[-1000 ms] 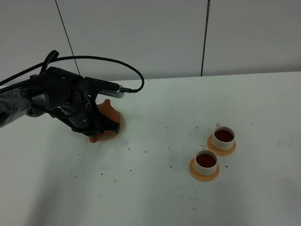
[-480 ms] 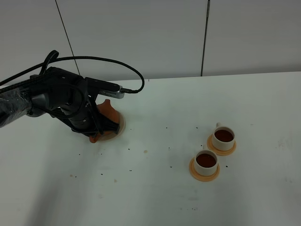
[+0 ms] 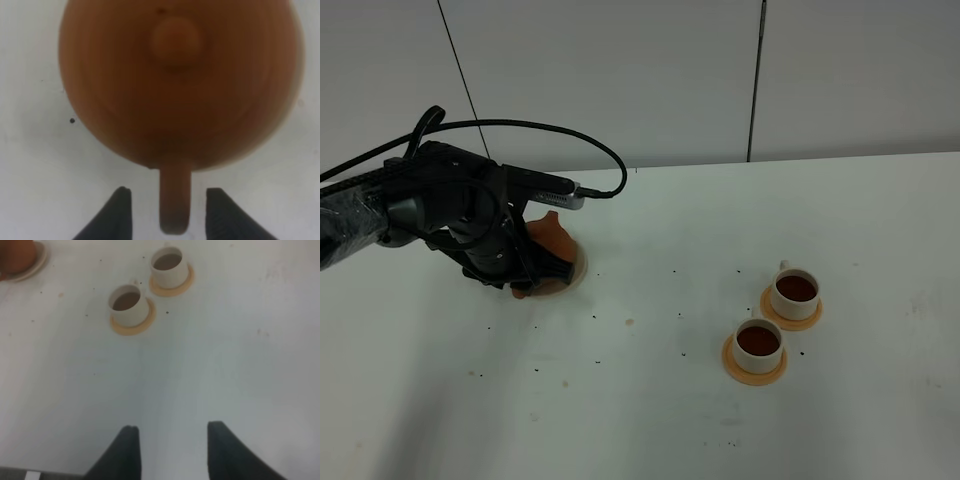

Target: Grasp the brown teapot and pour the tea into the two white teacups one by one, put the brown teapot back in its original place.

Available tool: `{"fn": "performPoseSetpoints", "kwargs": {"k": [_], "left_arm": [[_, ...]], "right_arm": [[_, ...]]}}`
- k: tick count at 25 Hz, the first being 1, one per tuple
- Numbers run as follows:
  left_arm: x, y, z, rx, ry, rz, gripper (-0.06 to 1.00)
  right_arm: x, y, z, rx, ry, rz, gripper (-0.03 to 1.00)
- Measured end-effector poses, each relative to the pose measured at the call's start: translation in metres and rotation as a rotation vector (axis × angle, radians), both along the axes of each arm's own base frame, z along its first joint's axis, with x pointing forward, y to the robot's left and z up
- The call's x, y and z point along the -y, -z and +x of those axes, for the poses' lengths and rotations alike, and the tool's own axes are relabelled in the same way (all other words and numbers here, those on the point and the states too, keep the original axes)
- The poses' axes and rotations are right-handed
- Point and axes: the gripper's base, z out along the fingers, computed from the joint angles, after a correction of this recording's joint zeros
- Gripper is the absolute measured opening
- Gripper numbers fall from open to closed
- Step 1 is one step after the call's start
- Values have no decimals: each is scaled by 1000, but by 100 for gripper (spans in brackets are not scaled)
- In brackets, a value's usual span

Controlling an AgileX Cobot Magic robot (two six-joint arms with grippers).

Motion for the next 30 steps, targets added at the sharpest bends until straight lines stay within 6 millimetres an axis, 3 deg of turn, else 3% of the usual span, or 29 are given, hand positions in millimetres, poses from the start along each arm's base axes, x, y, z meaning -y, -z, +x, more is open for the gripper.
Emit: {"fn": "performPoseSetpoints", "kwargs": {"k": [5,9,15,18,21,24,30], "left_arm": [[-1,-16,2,-44,-23,26,44],[-4,-29,-8,-142,-31,54,44],[-14,-74,-35,-237,-88,93,43],[-19,-97,-43,-173,-124,101,40],[-28,-111,-63,-147,-153,120,36],[-41,-111,-92,-164,-174,166,32],[-66,-94,-170,-271,-177,224,29]], "right_arm": [[0,0,0,0,0,0,31],[0,0,0,0,0,0,31],[0,0,0,0,0,0,31],[0,0,0,0,0,0,31],[0,0,0,0,0,0,31],[0,0,0,0,0,0,31],[0,0,0,0,0,0,31]]}}
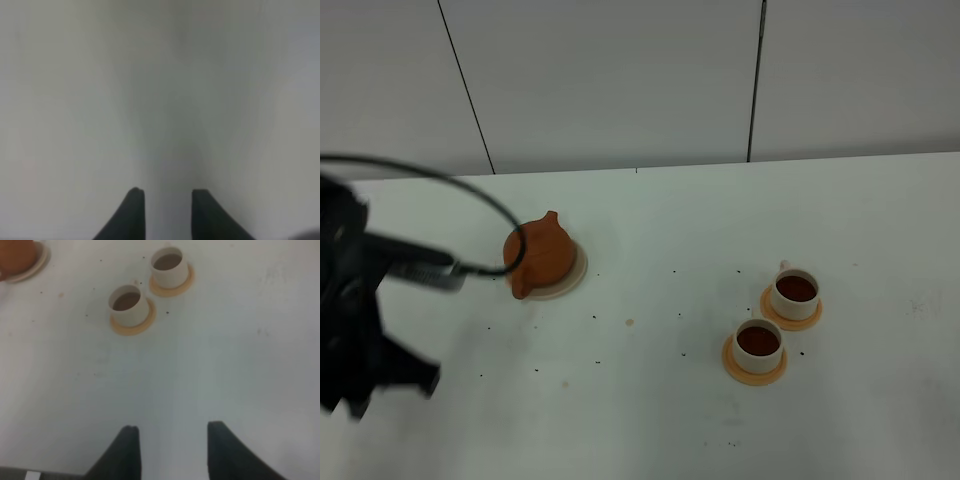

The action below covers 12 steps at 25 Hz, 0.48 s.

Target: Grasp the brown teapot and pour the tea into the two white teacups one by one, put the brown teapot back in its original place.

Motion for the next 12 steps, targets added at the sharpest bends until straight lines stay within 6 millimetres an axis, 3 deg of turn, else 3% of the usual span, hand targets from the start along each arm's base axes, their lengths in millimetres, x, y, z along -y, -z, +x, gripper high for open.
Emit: {"fn": "performPoseSetpoints", "kwargs": {"k": [4,12], "left_arm": [[-14,4,-49,4,1,-19,29],[-22,11,-111,51,-11,-160,29]], "right_arm": [[0,0,0,0,0,0,31],[0,0,0,0,0,0,31]]}}
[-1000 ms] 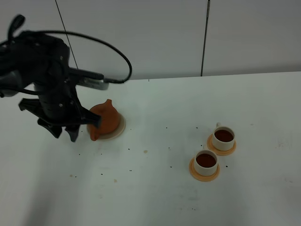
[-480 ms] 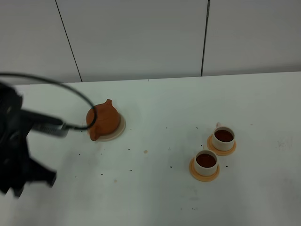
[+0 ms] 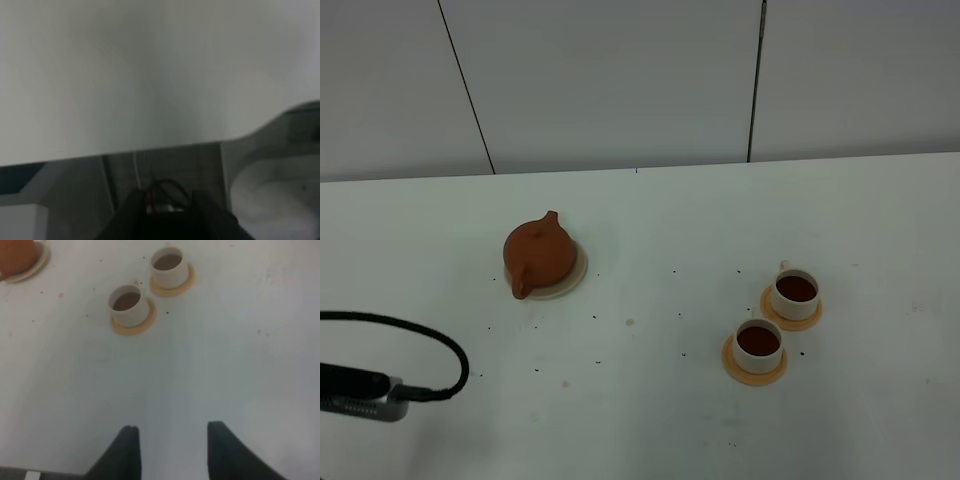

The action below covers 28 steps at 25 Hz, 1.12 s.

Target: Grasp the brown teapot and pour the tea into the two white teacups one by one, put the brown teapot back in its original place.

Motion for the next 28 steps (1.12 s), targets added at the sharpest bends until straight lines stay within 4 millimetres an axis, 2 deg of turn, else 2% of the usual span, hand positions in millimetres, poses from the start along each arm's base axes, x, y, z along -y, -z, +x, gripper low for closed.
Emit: {"fn": "performPoseSetpoints", "kwargs": {"k": [3,6,17,28], "left_arm": [[-3,9,-19,25,-2,-41,29],[-3,8,-29,95,15,-90,29],[-9,-13,-52,301,42,-170,29],[-15,-21,-63,403,8,-172,29]], "right_arm": [[0,0,0,0,0,0,31],[0,0,0,0,0,0,31],[0,0,0,0,0,0,31],[0,0,0,0,0,0,31]]}}
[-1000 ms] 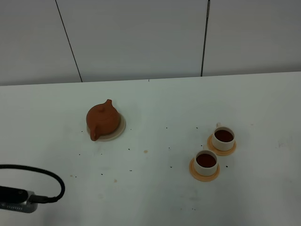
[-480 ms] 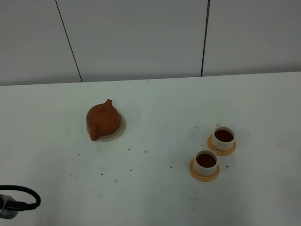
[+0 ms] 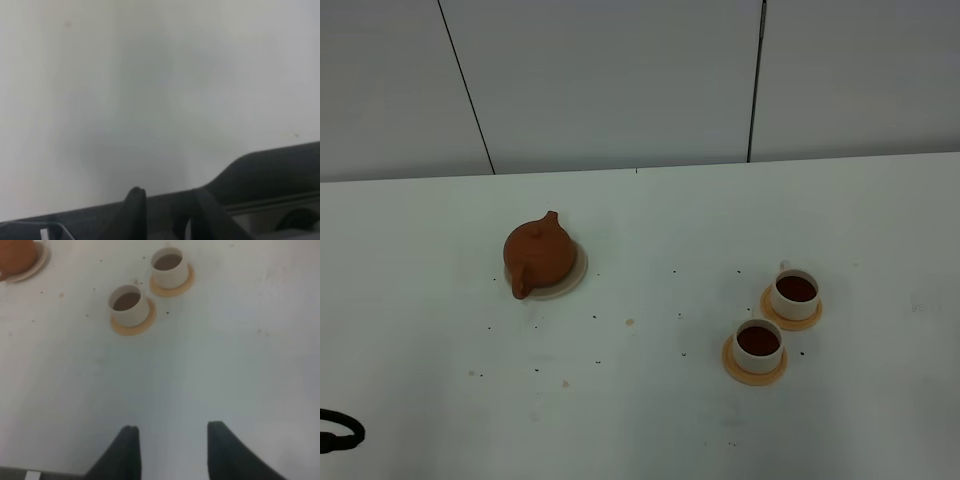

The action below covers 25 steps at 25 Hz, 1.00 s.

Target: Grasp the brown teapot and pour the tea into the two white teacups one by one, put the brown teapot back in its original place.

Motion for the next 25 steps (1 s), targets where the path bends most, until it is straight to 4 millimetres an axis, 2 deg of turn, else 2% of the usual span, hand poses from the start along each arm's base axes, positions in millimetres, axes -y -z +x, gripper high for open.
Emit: {"fn": "performPoseSetpoints", "kwargs": {"k": [8,14,25], "left_arm": [[-15,-5,-10,74,-173,-16,28],[-21,-12,-28,188,-260,-28,28],[-18,-18,-61,408,-230,-50,28]], "right_arm": [[0,0,0,0,0,0,31],[0,0,0,0,0,0,31],[0,0,0,0,0,0,31]]}}
